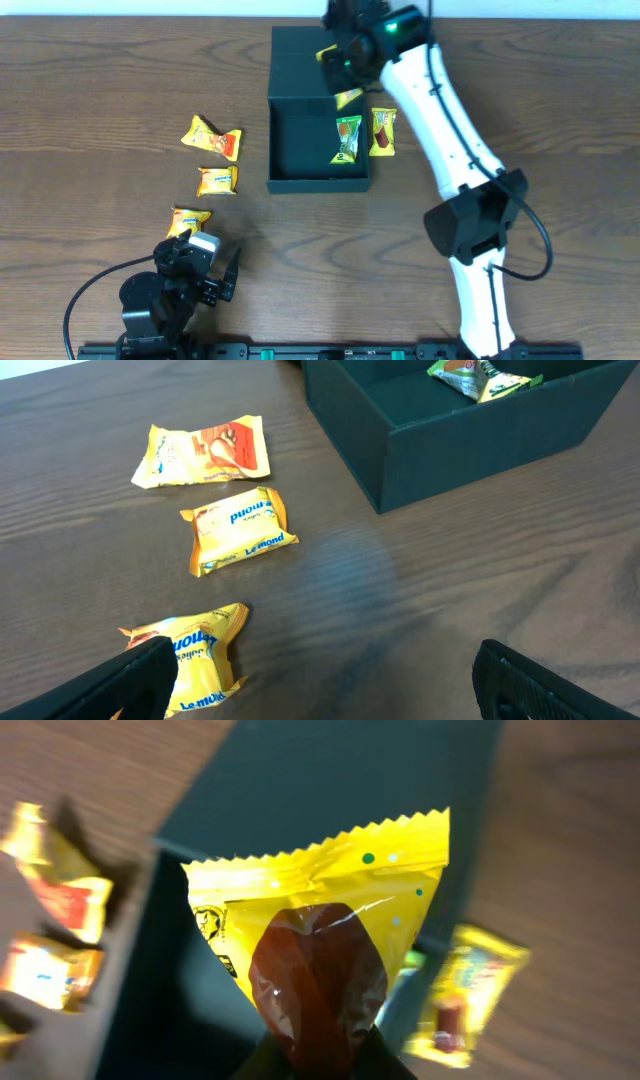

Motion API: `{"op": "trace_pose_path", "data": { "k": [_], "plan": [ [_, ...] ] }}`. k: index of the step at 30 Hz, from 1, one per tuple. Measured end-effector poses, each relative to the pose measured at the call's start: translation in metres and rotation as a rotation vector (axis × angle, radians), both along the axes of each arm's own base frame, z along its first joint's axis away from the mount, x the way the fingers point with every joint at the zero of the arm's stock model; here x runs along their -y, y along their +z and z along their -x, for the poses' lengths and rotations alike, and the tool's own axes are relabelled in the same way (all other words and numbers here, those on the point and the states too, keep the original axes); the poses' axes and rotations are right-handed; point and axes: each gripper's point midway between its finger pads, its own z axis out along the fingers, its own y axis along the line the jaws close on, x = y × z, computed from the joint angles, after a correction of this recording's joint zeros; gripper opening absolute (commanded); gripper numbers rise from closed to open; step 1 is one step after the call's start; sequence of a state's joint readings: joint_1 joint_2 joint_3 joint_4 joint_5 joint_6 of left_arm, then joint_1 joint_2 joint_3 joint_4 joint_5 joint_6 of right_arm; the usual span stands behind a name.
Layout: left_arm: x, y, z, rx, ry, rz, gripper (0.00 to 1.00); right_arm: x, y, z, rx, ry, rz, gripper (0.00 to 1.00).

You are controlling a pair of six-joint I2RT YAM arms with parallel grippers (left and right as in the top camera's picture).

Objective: Pack container
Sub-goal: 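Place the yellow Apollo packet into the box with the right gripper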

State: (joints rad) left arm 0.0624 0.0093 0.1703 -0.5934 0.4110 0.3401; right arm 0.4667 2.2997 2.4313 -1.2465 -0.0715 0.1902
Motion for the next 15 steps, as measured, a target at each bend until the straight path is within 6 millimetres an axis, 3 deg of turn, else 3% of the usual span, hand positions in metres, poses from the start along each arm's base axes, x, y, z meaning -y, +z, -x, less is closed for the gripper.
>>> {"op": "trace_pose_path", "data": {
  "k": [3,5,9,15],
  "plan": [
    [0.0,0.0,0.0,0.0,0.0,0.0,0.96,-0.017,-0.013,0.012,-0.043,-0.037,-0.013,0.06],
    [0.0,0.0,0.0,0.0,0.0,0.0,0.95,-0.021,-0.032,0.018,-0.088,-0.083,-0.011,0.06],
    [0.0,0.0,0.0,0.0,0.0,0.0,0.95,-0.017,-0.069,0.03,-0.163,-0.18,0.022,0.09],
    [0.0,0.0,0.0,0.0,0.0,0.0,0.95,-0.009,-0.095,0.032,-0.191,-0.278,0.042,0.09]
  ]
}}
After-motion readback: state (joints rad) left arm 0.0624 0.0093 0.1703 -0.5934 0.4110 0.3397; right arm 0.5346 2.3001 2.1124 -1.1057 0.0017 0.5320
